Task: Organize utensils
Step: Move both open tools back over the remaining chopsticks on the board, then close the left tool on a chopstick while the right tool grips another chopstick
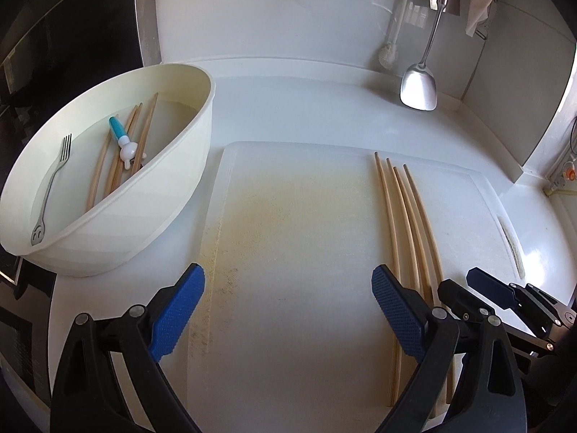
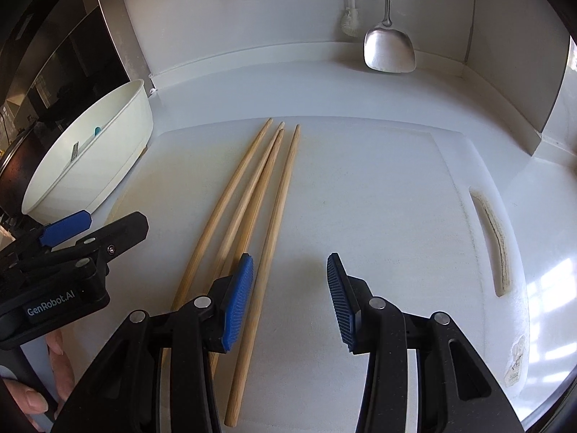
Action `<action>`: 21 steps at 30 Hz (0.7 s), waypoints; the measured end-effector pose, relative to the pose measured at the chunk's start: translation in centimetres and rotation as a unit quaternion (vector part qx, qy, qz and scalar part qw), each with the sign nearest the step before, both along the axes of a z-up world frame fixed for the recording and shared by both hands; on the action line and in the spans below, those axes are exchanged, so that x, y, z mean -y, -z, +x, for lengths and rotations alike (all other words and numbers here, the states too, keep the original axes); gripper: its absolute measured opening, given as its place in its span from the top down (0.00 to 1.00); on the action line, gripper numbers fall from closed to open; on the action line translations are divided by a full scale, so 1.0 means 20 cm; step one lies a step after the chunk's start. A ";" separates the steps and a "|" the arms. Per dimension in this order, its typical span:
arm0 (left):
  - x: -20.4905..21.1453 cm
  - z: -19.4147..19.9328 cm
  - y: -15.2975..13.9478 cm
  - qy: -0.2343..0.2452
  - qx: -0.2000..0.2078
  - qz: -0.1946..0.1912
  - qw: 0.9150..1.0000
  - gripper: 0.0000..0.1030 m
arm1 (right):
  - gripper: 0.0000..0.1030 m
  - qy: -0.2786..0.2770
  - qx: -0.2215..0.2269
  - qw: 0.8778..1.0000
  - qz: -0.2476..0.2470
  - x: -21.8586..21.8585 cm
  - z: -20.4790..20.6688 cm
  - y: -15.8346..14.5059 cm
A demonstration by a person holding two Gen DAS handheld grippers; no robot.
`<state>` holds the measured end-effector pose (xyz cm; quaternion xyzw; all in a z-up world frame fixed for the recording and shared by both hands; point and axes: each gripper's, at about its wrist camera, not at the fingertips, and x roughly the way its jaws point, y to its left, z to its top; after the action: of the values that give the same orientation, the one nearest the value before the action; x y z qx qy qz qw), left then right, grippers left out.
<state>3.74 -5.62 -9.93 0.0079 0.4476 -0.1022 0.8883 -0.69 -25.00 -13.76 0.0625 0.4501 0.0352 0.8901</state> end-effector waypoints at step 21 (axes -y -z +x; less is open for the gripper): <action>0.15 -0.02 0.05 0.034 0.000 0.012 0.999 0.11 | 0.62 0.003 0.023 0.998 -0.053 0.02 -0.01 0.02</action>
<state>3.44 -8.61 -10.96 0.0336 0.4487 -0.1265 0.8841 -0.98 -25.47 -14.15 0.0158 0.4306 0.0099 0.9024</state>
